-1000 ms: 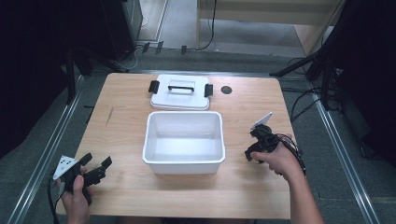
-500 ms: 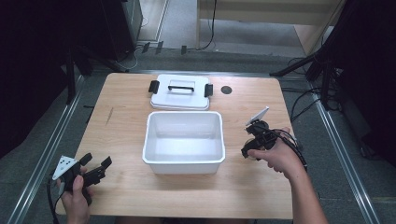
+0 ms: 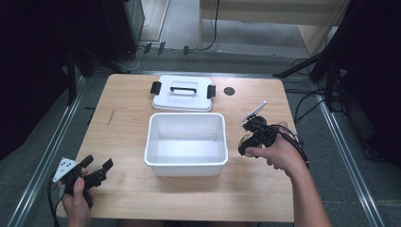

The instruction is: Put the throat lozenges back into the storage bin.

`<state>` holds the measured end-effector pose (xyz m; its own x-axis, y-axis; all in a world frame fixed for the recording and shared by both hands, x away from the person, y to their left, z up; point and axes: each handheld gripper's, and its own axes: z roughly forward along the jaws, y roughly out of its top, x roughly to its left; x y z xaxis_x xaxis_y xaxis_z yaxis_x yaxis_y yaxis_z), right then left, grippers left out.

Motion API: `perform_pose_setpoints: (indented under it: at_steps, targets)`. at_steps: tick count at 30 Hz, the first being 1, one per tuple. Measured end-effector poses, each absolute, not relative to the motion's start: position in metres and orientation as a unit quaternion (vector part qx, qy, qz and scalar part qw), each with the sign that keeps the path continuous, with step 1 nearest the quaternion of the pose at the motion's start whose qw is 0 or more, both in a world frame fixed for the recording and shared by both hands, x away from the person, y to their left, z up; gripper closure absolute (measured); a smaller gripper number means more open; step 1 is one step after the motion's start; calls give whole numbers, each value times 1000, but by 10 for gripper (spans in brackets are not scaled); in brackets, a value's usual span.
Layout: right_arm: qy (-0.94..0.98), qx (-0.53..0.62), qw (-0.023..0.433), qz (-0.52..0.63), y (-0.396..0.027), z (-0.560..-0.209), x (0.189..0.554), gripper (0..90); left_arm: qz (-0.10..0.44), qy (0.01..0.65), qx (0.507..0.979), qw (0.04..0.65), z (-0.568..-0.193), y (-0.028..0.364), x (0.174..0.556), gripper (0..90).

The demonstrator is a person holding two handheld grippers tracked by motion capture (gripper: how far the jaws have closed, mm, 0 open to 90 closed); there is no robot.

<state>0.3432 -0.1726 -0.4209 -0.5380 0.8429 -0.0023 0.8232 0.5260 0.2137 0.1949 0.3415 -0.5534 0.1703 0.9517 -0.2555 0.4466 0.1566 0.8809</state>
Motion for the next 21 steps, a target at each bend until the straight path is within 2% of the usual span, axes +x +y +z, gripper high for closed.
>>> perform_pose_setpoints:
  at_steps: [21]
  targets:
    - [892,434,90,91,-141,-372,343,209,260,589,594,482,-553,342,195,140]
